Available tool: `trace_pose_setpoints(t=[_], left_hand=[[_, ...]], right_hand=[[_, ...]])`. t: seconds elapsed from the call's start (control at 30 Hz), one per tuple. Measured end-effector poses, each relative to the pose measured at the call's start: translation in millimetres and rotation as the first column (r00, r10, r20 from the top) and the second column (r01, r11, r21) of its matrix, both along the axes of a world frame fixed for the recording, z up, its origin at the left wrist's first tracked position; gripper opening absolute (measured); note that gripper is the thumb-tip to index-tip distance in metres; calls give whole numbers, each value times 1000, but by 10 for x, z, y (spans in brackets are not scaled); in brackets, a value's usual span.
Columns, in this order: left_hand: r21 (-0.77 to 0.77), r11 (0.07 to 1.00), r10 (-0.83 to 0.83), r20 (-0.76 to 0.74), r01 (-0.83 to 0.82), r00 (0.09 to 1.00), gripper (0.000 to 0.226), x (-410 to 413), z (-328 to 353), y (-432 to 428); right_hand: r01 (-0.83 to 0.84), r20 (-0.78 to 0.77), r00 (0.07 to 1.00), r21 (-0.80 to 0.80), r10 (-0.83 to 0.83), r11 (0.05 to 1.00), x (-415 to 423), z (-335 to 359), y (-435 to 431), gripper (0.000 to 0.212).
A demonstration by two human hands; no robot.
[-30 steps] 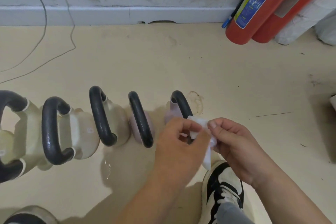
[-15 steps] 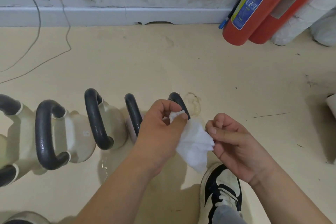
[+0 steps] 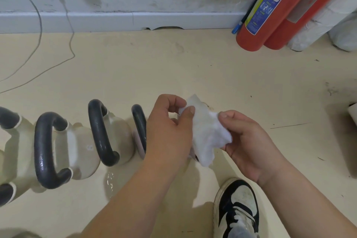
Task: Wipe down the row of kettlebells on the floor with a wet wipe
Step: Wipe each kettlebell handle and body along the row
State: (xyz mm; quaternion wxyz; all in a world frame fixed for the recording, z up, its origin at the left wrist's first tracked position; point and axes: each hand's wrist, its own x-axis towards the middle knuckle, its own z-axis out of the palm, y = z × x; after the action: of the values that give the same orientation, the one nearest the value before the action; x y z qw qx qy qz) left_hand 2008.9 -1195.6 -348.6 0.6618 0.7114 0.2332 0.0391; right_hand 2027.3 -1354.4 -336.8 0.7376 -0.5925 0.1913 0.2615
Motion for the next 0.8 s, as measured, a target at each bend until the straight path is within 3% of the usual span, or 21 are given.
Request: trace_pose_setpoints(t=[0.07, 0.17, 0.27, 0.33, 0.4, 0.5, 0.6, 0.67, 0.8], left_hand=[[45, 998, 38, -18, -37, 999, 9, 35, 14, 12], [200, 979, 42, -27, -36, 999, 7, 116, 12, 101], [329, 924, -109, -267, 197, 957, 18, 180, -26, 183], [405, 842, -175, -418, 355, 891, 32, 177, -20, 191], [480, 781, -204, -408, 400, 890, 38, 167, -5, 153], [531, 746, -325, -235, 401, 916, 43, 151, -73, 77], [560, 685, -430, -205, 466, 879, 35, 131, -212, 28], [544, 729, -389, -170, 415, 906, 27, 98, -300, 24], [322, 904, -255, -125, 282, 959, 22, 91, -381, -3]], right_hand=[[-37, 0, 999, -145, 37, 989, 69, -41, 100, 17], [-75, 107, 985, -443, 135, 894, 244, -140, 241, 20], [-87, 165, 954, -647, 252, 757, 406, -222, 313, 16], [-110, 145, 936, -747, 322, 656, 438, -257, 343, 32], [-74, 189, 918, -781, 347, 620, 403, -229, 380, 38], [33, 316, 892, -758, 324, 651, 282, -175, 444, 29], [68, 380, 845, -774, 376, 629, 109, -148, 457, 26], [45, 381, 786, -820, 487, 570, 5, -143, 453, 34], [-97, 343, 764, -776, 547, 623, -131, -82, 463, 42]])
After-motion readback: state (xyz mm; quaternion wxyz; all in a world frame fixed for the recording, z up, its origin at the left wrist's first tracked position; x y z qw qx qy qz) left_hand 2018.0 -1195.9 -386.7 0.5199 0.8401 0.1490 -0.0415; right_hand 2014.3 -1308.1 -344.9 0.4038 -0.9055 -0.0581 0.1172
